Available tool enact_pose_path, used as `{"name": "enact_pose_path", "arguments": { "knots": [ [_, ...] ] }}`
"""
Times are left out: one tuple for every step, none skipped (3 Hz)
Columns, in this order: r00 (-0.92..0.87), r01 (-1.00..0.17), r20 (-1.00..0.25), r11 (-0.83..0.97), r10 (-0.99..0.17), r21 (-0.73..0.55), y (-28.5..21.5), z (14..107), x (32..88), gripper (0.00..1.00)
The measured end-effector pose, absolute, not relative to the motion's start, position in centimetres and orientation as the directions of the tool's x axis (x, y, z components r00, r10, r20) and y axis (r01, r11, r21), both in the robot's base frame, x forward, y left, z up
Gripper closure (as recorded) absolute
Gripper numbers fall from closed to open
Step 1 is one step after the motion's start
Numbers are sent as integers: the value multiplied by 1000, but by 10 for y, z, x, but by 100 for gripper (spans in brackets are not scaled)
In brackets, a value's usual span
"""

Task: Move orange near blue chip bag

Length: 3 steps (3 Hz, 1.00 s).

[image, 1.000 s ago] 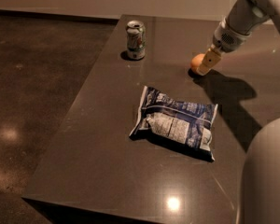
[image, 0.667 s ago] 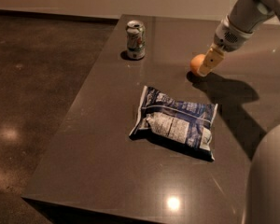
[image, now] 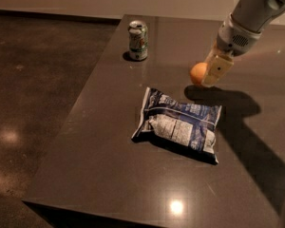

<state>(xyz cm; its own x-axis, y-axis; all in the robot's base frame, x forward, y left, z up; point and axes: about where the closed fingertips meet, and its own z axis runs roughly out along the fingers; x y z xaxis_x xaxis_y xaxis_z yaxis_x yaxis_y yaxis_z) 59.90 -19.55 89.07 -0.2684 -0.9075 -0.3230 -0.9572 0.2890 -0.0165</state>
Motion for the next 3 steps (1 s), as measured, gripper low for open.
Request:
{"name": "enact_pose_path", "arguments": {
  "knots": [
    [-142,-989,-292,149,-946,-1,-181,884,567,85],
    [-80,-997,-285,79,-955,15,-173,876,552,62],
    [-27,-999,-292,16,-956,39,-164,865,540,32]
  ]
}}
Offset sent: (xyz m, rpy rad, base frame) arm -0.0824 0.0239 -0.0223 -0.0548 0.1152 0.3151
